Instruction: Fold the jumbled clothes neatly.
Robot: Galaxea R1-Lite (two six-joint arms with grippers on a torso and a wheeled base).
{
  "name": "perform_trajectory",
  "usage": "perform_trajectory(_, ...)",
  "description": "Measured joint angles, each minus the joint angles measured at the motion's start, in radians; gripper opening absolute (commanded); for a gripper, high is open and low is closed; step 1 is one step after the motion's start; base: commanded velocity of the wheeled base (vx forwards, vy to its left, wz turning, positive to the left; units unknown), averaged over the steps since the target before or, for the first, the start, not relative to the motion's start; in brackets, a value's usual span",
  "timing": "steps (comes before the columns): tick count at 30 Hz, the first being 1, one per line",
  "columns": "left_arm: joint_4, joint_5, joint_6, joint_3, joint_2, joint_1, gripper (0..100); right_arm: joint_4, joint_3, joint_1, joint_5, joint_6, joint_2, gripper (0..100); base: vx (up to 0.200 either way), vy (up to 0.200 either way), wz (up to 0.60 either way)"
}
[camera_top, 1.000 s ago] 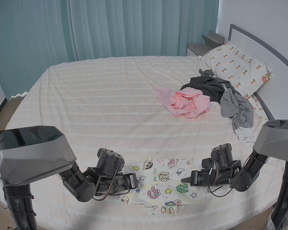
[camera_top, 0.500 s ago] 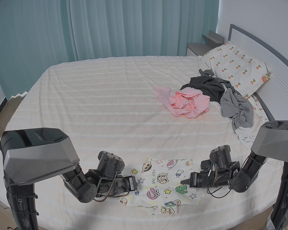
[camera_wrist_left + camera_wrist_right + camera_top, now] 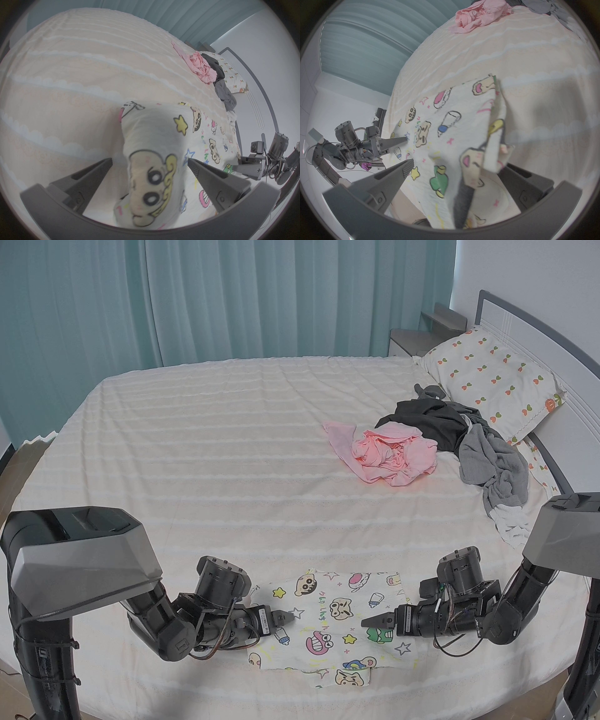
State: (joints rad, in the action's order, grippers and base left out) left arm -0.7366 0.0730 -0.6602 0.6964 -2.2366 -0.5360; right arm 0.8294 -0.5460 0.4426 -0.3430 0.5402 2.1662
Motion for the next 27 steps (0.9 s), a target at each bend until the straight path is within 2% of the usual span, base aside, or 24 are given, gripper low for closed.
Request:
perform_trajectory(7, 0.002, 0.0, 0.062, -0.112, 0.025, 0.017, 100, -0.037, 0.051, -0.002, 0.052, -0.081, -0.007, 100, 0.0, 0.0, 0.0)
perform_trajectory(10, 0.0, -0.001, 0.07, -0.153, 0.037, 0.02, 100, -0.112, 0.061, -0.004, 0.113, -0.11, -0.009, 100, 0.0, 0.0, 0.0)
perform_trajectory(13, -0.003, 0.0, 0.072, -0.179, 0.046, 0.024, 100, -0.138, 0.064, -0.007, 0.142, -0.131, -0.012, 100, 0.0, 0.0, 0.0)
perform_trajectory(20, -0.064, 0.006, 0.044, -0.221, 0.128, 0.043, 100, -0.103, 0.091, -0.035, 0.15, -0.134, -0.076, 100, 0.0, 0.0, 0.0)
perform_trajectory(27, -0.165, -0.011, 0.017, -0.306, 0.289, 0.069, 100, 0.025, 0.188, -0.073, 0.169, -0.134, -0.245, 100, 0.0, 0.0, 0.0)
